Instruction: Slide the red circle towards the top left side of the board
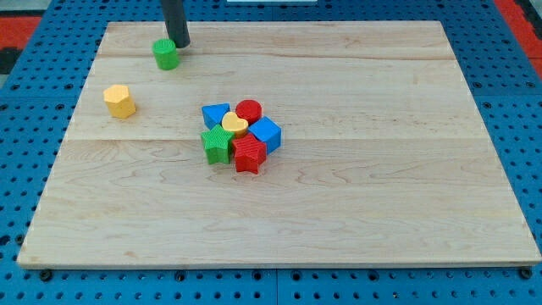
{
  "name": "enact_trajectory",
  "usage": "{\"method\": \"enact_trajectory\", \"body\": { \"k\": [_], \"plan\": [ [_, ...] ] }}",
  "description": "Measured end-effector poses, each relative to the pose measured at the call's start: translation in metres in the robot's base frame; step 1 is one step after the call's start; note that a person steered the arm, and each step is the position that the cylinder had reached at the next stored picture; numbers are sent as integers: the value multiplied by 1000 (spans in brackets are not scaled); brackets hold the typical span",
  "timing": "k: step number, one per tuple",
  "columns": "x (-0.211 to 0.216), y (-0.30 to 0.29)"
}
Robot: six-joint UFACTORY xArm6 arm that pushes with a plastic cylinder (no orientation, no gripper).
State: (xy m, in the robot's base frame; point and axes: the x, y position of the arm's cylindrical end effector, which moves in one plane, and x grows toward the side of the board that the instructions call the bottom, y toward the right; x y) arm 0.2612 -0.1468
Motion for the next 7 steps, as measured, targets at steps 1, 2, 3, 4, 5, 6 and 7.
{"method": "enact_trajectory", "body": {
  "k": [1,2,3,4,5,6,7],
  "plan": [
    [67,-1],
    [93,30],
    [87,147],
    [136,183],
    [157,153],
    [161,107],
    [135,104]
  ]
}}
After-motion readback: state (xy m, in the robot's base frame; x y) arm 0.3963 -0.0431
